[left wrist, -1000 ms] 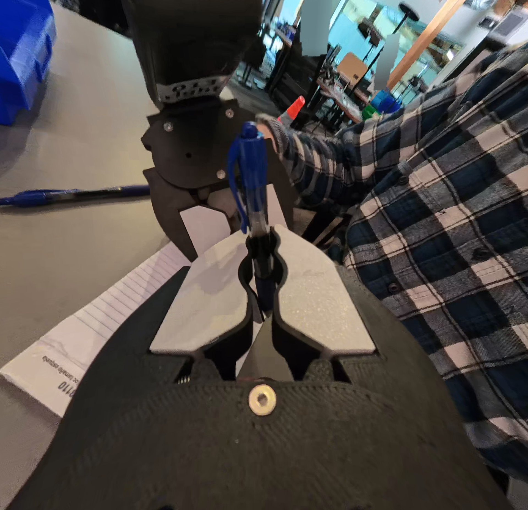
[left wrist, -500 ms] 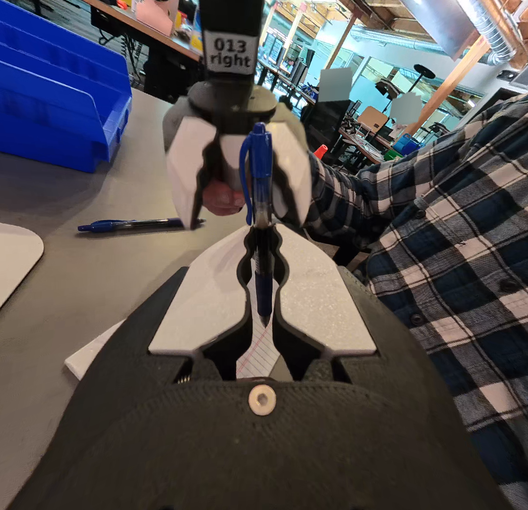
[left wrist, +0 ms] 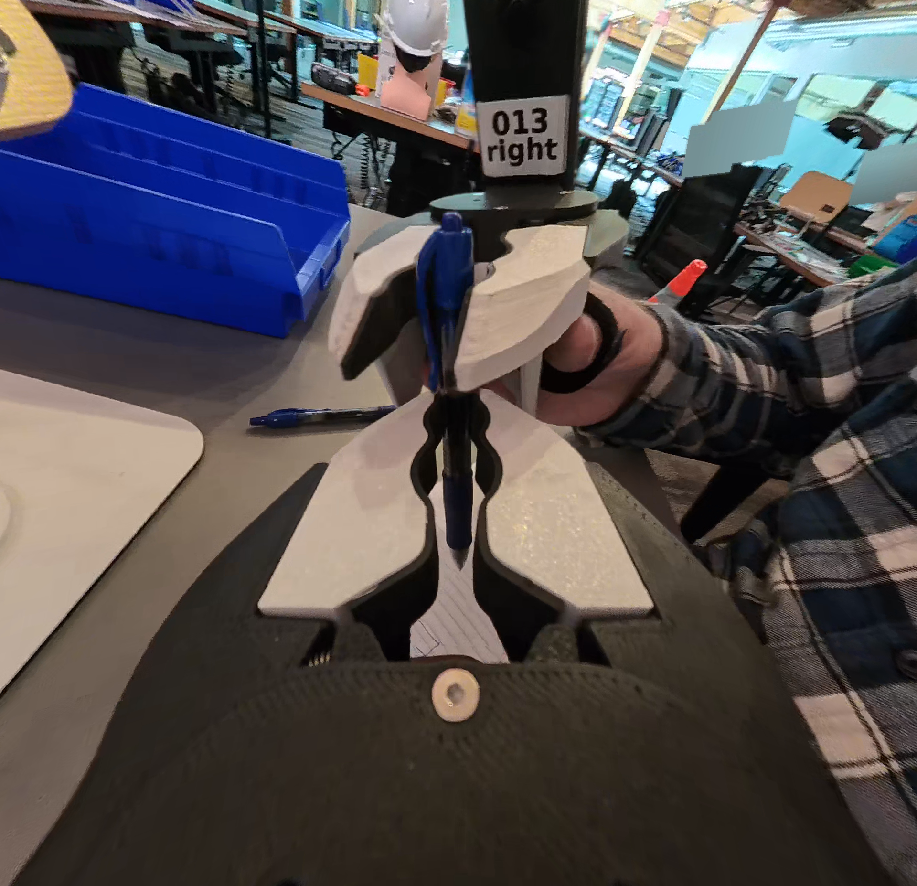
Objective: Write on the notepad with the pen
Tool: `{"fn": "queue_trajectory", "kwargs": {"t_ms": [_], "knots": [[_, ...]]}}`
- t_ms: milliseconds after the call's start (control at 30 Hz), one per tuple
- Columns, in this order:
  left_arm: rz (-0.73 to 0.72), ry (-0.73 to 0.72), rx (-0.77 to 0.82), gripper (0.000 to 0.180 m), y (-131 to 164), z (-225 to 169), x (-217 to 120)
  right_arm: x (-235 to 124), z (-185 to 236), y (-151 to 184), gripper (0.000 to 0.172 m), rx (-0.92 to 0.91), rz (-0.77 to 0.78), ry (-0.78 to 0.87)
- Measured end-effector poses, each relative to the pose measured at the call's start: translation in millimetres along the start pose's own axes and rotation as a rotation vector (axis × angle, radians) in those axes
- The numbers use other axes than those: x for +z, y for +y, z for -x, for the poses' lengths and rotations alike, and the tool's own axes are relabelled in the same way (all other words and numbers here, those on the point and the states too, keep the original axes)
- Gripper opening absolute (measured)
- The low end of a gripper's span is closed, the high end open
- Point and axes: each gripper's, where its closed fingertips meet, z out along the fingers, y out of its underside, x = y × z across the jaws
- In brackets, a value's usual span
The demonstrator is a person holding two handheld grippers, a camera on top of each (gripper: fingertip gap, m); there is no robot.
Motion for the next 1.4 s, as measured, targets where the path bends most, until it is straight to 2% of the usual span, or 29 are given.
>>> {"fn": "queue_trajectory", "kwargs": {"t_ms": [100, 167, 267, 400, 500, 567, 633, 800, 833, 900, 933, 967, 1100, 1267, 1367, 1400], "knots": [[0.002, -0.083, 0.023, 0.010, 1, 7, 2, 0, 1, -2, 0.018, -0.016, -0.026, 0.031], [-0.019, -0.063, 0.018, 0.011, -2, 5, 1, -3, 2, -5, 0.011, -0.016, -0.037, 0.023], [-0.008, -0.042, 0.033, 0.011, -3, 1, 1, -4, 8, -4, 0.011, -0.024, -0.022, -0.036], [-0.044, 0.054, -0.024, 0.011, -6, -6, -1, -6, 12, -7, 0.011, -0.016, -0.028, -0.084], [-0.045, 0.157, -0.081, 0.018, -3, -11, -4, -7, 17, -9, 0.011, -0.021, -0.025, -0.115], [0.004, 0.233, -0.107, 0.029, 6, -17, -2, -9, 18, -12, 0.011, -0.025, -0.022, -0.130], [-0.008, 0.288, -0.115, 0.013, 8, -24, -1, -10, 21, -11, 0.011, -0.024, -0.002, -0.150], [-0.039, 0.217, -0.096, 0.012, 3, -18, 4, -11, 17, -17, 0.011, -0.027, -0.067, -0.117], [-0.049, 0.197, -0.095, 0.012, 2, -16, 5, -10, 16, -16, 0.018, -0.032, -0.051, -0.103], [-0.078, 0.162, -0.101, 0.012, -1, -14, 6, -9, 14, -14, 0.022, -0.060, -0.030, -0.067], [-0.076, 0.156, -0.083, 0.011, -1, -15, 7, -9, 15, -15, 0.021, -0.069, -0.028, -0.064], [-0.060, 0.150, -0.060, 0.012, 0, -17, 9, -9, 18, -15, 0.010, -0.070, -0.025, -0.082], [-0.054, 0.243, -0.093, 0.012, 0, -26, 7, -10, 27, -12, 0.010, -0.052, -0.001, -0.163], [-0.021, 0.315, -0.122, 0.014, 3, -28, 2, -9, 32, -11, 0.009, -0.051, -0.003, -0.187], [0.013, 0.301, -0.129, 0.029, 6, -17, -11, -16, 28, -19, 0.009, -0.046, -0.043, -0.183], [0.025, 0.268, -0.116, 0.026, 7, -10, -15, -18, 26, -21, 0.009, -0.047, -0.060, -0.181]]}}
